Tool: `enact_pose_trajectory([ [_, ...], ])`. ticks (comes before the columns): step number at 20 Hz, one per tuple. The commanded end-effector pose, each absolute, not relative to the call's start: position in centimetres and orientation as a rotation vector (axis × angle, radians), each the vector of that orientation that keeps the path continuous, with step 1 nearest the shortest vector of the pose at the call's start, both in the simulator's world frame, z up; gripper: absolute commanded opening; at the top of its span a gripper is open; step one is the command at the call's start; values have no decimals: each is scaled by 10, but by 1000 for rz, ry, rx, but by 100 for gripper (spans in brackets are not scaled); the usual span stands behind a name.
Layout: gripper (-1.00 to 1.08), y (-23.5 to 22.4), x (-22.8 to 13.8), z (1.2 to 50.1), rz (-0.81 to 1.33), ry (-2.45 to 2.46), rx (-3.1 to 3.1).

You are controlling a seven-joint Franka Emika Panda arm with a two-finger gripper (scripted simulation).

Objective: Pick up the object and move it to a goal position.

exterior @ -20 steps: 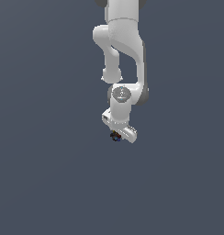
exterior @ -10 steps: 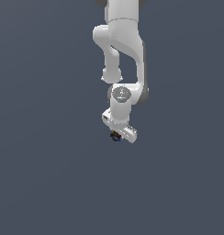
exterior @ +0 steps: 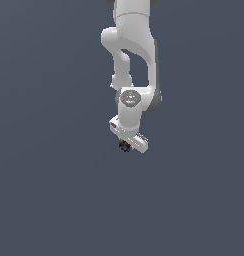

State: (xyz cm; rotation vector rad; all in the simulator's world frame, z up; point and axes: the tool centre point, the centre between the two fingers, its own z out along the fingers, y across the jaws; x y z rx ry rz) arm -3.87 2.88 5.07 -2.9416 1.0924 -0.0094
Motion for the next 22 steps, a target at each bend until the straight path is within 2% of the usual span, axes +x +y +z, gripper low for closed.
enact_pose_trajectory([
  [1, -100, 24, -41, 62, -12, 1093, -2940],
  [10, -100, -4, -57, 127, -9, 1094, -2939],
  [22, -100, -58, -88, 254, -5, 1095, -2940],
])
